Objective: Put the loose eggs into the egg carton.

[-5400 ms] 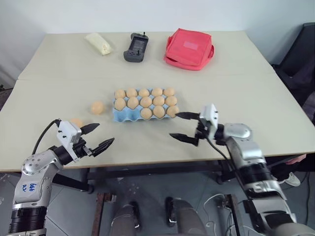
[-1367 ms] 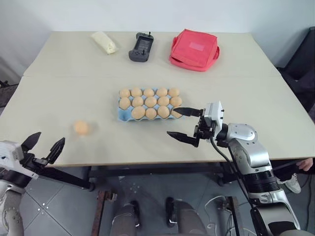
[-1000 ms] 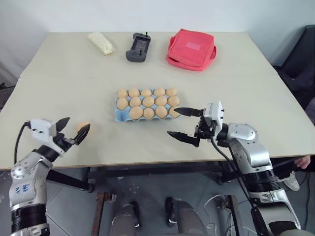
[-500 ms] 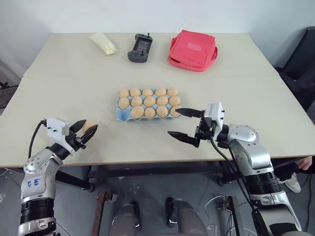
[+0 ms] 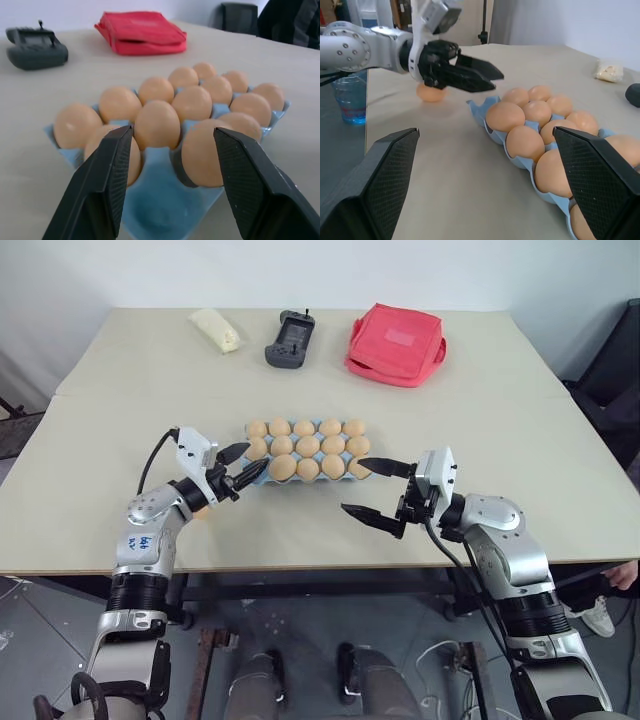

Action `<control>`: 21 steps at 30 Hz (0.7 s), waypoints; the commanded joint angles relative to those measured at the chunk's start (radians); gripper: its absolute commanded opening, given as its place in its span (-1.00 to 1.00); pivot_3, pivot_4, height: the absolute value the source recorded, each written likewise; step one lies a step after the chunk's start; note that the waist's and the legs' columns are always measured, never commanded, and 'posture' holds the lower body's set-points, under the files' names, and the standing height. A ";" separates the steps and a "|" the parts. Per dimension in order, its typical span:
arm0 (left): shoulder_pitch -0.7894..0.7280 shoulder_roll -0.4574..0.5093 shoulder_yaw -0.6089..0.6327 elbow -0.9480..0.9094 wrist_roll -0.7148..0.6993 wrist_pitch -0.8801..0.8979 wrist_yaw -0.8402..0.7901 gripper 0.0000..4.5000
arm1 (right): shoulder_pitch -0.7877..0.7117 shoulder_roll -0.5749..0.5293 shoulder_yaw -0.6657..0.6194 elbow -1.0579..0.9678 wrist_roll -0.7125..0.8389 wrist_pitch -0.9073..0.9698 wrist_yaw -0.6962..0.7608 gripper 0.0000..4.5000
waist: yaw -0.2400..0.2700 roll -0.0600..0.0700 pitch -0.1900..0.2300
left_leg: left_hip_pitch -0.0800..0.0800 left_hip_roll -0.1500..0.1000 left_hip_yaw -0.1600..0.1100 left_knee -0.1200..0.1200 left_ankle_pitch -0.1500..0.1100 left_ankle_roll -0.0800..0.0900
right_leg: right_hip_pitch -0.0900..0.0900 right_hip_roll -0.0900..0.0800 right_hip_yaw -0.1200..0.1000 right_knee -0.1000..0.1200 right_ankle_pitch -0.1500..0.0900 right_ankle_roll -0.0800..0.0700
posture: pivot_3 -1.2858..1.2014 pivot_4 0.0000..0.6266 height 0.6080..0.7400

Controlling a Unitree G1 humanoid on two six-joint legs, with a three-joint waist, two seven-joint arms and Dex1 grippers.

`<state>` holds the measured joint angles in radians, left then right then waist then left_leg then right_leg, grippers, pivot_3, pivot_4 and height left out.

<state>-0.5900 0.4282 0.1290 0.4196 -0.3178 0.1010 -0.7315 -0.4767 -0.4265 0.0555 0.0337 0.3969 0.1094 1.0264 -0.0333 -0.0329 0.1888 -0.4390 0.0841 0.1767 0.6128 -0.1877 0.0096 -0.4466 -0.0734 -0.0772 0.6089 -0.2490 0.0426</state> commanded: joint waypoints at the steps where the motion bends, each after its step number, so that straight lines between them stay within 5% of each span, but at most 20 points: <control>1: -0.023 -0.002 -0.004 0.031 0.003 -0.020 -0.033 0.48 | 0.008 -0.001 -0.025 -0.057 0.012 -0.015 -0.019 1.00 | 0.000 0.000 0.000 | 0.000 0.000 0.000 0.000 0.000 0.000 | 0.000 0.000 0.000 0.000 0.000 0.000 | 0.03 -0.52 1.00; 5: -0.011 0.006 0.003 0.032 0.009 -0.042 -0.043 0.98 | 0.024 -0.002 -0.025 -0.076 0.016 -0.010 -0.030 1.00 | 0.003 0.000 0.000 | -0.001 0.001 0.000 0.000 0.000 0.000 | 0.000 0.000 0.000 0.000 0.000 -0.001 | 0.03 -0.52 1.00; 21: 0.281 0.214 0.216 -0.146 -0.104 -0.053 -0.144 0.98 | 0.019 -0.003 -0.013 -0.070 0.023 0.001 -0.016 1.00 | 0.000 0.000 0.000 | 0.000 0.002 -0.001 -0.002 0.000 0.000 | -0.001 -0.001 0.000 -0.001 -0.003 -0.005 | 0.03 -0.52 1.00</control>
<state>-0.3170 0.6310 0.3235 0.3120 -0.4043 0.0561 -0.8666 -0.4469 -0.4262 0.0574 -0.0126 0.3999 0.1138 1.0033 -0.0333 -0.0327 0.1888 -0.4396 0.0863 0.1762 0.6104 -0.1879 0.0093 -0.4473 -0.0743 -0.0773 0.6067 -0.2524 0.0368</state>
